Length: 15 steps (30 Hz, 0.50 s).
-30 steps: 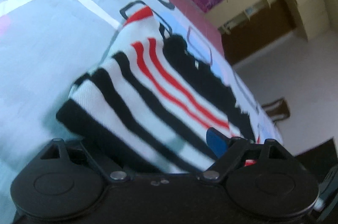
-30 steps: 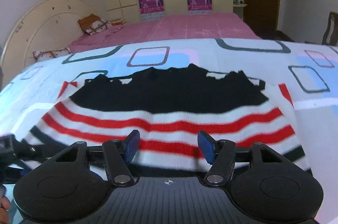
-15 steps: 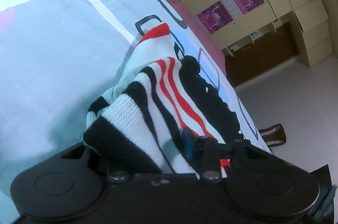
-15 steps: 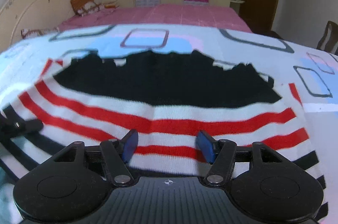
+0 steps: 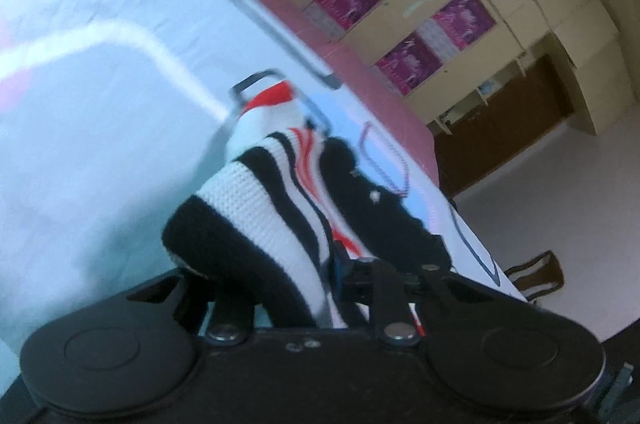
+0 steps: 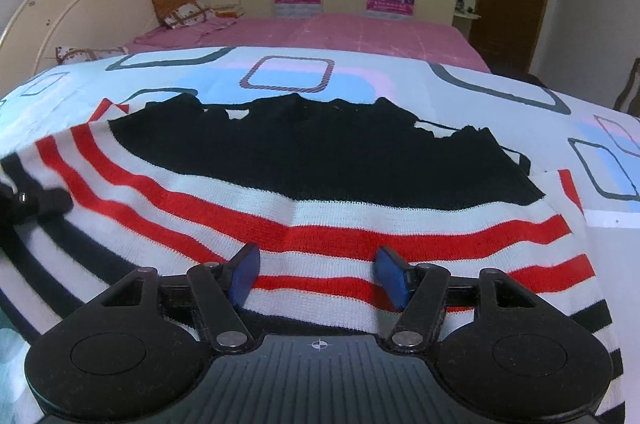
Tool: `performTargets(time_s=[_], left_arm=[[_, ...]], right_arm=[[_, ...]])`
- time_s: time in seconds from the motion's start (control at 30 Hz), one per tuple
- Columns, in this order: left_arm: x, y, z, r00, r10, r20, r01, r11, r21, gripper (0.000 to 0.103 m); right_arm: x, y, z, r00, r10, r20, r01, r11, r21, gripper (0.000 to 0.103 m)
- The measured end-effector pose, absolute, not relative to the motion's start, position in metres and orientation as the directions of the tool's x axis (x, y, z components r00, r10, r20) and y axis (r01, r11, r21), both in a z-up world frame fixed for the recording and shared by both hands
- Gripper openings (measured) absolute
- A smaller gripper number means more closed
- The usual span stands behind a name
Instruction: Fold small clothes
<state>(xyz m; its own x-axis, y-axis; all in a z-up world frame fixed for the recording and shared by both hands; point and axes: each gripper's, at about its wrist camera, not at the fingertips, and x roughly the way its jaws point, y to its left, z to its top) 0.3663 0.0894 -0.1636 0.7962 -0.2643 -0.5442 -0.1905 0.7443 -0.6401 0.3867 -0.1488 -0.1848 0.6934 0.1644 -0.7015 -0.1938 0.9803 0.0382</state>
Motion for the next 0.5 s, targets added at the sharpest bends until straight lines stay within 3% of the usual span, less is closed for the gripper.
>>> performTargets(time_s=[0.17, 0.33, 0.5], left_arm=[[0.376, 0.055, -0.125, 0.827, -0.271, -0.493, -0.065, 0.825, -0.561, 0.018], [0.385, -0.005, -0.092, 0.822, -0.362, -0.439, 0.137, 0.875, -0.465, 0.018], [0.387, -0.083, -0.091, 0.755, -0.484, -0.442, 0.345, 0.867, -0.361, 0.018]], right_arm=[[0.389, -0.155, -0.183, 0.685, 0.202, -0.7, -0.225, 0.973, 0.06, 0.065], [0.384, -0.187, -0.17, 0.689, 0.249, -0.68, -0.201, 0.968, 0.151, 0.066], [0.358, -0.257, -0.162, 0.72, 0.193, -0.666, -0.088, 0.978, 0.188, 0.066]])
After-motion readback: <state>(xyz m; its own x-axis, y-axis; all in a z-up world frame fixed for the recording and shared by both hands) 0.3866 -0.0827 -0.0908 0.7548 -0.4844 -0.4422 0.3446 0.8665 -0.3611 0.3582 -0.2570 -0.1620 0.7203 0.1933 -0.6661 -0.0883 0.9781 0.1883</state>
